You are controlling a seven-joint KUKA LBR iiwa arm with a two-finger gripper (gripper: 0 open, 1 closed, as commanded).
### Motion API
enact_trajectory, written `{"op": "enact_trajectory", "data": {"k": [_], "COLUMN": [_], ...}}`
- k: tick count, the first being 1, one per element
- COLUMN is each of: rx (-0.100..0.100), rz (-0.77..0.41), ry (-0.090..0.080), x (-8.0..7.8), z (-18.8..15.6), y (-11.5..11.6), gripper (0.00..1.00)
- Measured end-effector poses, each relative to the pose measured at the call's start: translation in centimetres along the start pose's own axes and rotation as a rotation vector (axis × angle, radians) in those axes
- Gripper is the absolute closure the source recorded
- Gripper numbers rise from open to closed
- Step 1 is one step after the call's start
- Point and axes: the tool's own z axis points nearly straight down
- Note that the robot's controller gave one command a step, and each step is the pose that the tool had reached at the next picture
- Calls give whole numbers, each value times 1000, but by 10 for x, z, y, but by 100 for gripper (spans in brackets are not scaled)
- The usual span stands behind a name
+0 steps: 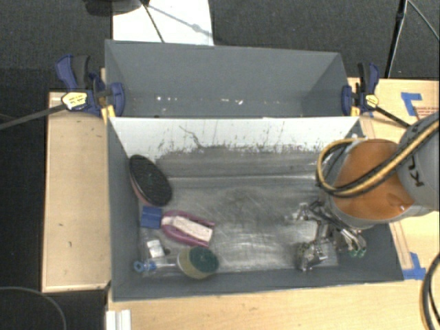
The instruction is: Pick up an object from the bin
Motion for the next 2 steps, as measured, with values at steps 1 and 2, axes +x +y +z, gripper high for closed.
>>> {"op": "enact_trajectory", "data": {"k": [1,2], "rx": [-1,-7], "rz": [-116,-167], "ry": [9,14], "x": [10,6], "z": [-29,-27], "y": [-41,5], "gripper": [0,0]}}
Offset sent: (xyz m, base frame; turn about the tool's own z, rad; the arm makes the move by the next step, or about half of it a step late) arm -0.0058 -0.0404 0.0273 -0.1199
